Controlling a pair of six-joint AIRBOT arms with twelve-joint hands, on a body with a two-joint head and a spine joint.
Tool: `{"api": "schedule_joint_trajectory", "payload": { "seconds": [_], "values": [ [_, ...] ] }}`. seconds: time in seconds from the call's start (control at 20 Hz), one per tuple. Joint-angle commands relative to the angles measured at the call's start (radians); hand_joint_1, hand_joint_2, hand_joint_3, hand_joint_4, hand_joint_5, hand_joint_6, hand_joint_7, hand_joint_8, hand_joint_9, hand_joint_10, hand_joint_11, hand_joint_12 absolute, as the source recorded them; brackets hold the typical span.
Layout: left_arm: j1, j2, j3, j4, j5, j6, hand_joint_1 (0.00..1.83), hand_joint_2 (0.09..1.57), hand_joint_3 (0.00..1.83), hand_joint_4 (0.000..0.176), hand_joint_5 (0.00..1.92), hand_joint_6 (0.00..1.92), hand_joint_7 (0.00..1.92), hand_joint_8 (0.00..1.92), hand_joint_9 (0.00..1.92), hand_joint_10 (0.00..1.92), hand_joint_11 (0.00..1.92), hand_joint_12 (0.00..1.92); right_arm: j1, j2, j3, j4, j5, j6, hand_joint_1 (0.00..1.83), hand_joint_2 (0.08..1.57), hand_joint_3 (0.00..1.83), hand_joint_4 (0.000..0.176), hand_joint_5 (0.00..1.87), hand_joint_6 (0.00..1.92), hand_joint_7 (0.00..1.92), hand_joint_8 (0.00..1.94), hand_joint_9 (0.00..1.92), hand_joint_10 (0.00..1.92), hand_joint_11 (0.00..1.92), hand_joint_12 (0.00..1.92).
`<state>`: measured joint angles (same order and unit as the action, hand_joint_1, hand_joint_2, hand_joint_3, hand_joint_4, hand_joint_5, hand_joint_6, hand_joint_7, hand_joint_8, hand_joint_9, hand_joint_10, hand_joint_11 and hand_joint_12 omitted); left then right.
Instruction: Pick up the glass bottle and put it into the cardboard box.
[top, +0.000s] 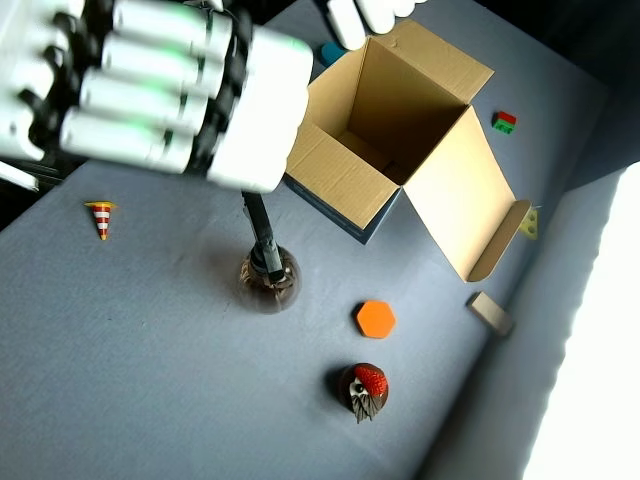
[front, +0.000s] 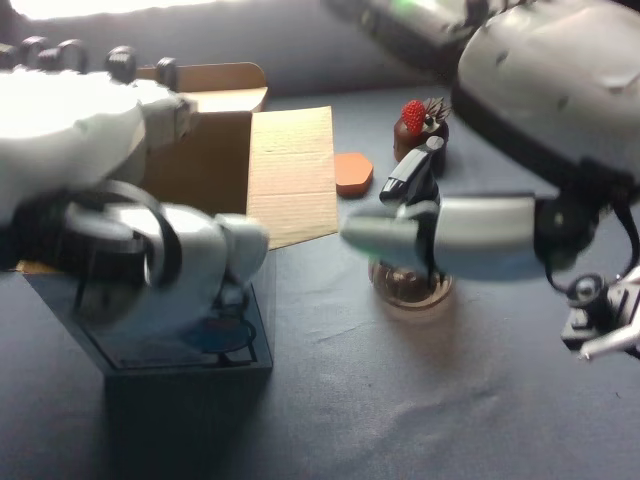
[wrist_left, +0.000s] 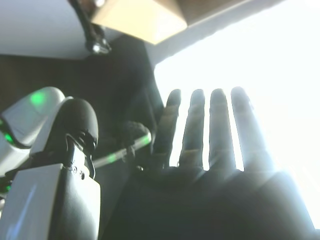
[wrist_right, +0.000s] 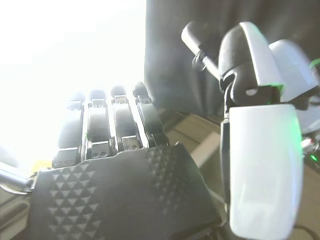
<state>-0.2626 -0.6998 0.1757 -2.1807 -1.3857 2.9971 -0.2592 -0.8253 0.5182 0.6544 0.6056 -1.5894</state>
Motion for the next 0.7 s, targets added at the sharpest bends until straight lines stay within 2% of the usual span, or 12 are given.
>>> {"api": "schedule_joint_trajectory", "payload": {
  "seconds": [0.0, 0.1, 0.15, 0.2, 0.3, 0.35, 0.4, 0.45, 0.55, 0.65],
  "values": [
    [-0.024, -0.007, -0.014, 0.048, -0.074, -0.001, 0.18, 1.21, 0.0, 0.017, 0.11, 0.0, 0.07, 0.0, 0.04, 0.0, 0.0, 0.11, 0.006, 0.009, 0.003, -0.088, 0.025, 0.051, 0.62, 0.95, 0.1, 0.0, 0.01, 0.03, 0.03, 0.0, 0.01, 0.1, 0.0, 0.0],
    [-0.065, -0.024, -0.062, 0.004, -0.181, -0.015, 0.15, 1.22, 0.0, 0.018, 0.1, 0.0, 0.07, 0.0, 0.04, 0.0, 0.0, 0.08, 0.009, 0.024, 0.036, -0.233, -0.063, 0.22, 0.64, 0.94, 0.08, 0.0, 0.02, 0.03, 0.04, 0.0, 0.0, 0.09, 0.0, 0.0],
    [-0.076, -0.032, -0.084, -0.008, -0.213, -0.027, 0.15, 1.21, 0.0, 0.018, 0.1, 0.0, 0.07, 0.0, 0.03, 0.0, 0.0, 0.04, 0.024, 0.027, 0.061, -0.268, -0.112, 0.286, 0.65, 0.93, 0.08, 0.0, 0.02, 0.03, 0.04, 0.0, 0.0, 0.08, 0.0, 0.0],
    [-0.082, -0.036, -0.095, -0.018, -0.228, -0.032, 0.15, 1.22, 0.0, 0.018, 0.1, 0.0, 0.07, 0.0, 0.03, 0.0, 0.0, 0.01, 0.035, 0.028, 0.078, -0.285, -0.142, 0.331, 0.72, 0.93, 0.08, 0.0, 0.01, 0.03, 0.03, 0.0, 0.0, 0.08, 0.0, 0.0],
    [-0.085, -0.045, -0.128, -0.037, -0.297, -0.071, 0.15, 1.22, 0.0, 0.018, 0.1, 0.0, 0.07, 0.0, 0.03, 0.0, 0.0, 0.0, 0.055, 0.03, 0.132, -0.38, -0.199, 0.496, 0.94, 0.93, 0.07, 0.0, 0.01, 0.02, 0.02, 0.0, 0.0, 0.03, 0.0, 0.0],
    [-0.084, -0.047, -0.141, -0.045, -0.33, -0.088, 0.16, 1.22, 0.0, 0.018, 0.1, 0.0, 0.07, 0.0, 0.03, 0.0, 0.0, 0.0, 0.054, 0.034, 0.152, -0.471, -0.197, 0.578, 1.09, 0.92, 0.06, 0.0, 0.0, 0.02, 0.01, 0.0, 0.0, 0.02, 0.0, 0.0],
    [-0.079, -0.049, -0.153, -0.045, -0.355, -0.106, 0.16, 1.22, 0.0, 0.017, 0.1, 0.0, 0.08, 0.0, 0.03, 0.0, 0.0, 0.0, 0.044, 0.041, 0.17, -0.601, -0.17, 0.715, 1.2, 0.92, 0.06, 0.0, 0.0, 0.01, 0.01, 0.0, 0.0, 0.01, 0.0, 0.0],
    [-0.062, -0.049, -0.163, -0.044, -0.355, -0.129, 0.17, 1.22, 0.0, 0.017, 0.1, 0.0, 0.08, 0.0, 0.03, 0.0, 0.0, 0.01, 0.016, 0.054, 0.195, -0.777, -0.082, 0.902, 1.26, 0.92, 0.06, 0.0, 0.0, 0.0, 0.0, 0.0, 0.0, 0.0, 0.0, 0.0],
    [-0.026, -0.049, -0.18, -0.041, -0.361, -0.176, 0.17, 1.23, 0.0, 0.017, 0.1, 0.0, 0.08, 0.0, 0.03, 0.0, 0.01, 0.01, -0.023, 0.072, 0.224, -0.894, 0.039, 1.012, 1.28, 0.92, 0.06, 0.0, 0.0, 0.0, 0.0, 0.0, 0.0, 0.0, 0.0, 0.0],
    [0.03, -0.049, -0.198, -0.035, -0.37, -0.232, 0.18, 1.22, 0.0, 0.017, 0.1, 0.0, 0.08, 0.0, 0.03, 0.0, 0.01, 0.01, -0.014, 0.079, 0.258, -0.987, 0.038, 1.124, 1.27, 0.92, 0.06, 0.0, 0.0, 0.0, 0.0, 0.0, 0.0, 0.0, 0.0, 0.0]
  ]
}}
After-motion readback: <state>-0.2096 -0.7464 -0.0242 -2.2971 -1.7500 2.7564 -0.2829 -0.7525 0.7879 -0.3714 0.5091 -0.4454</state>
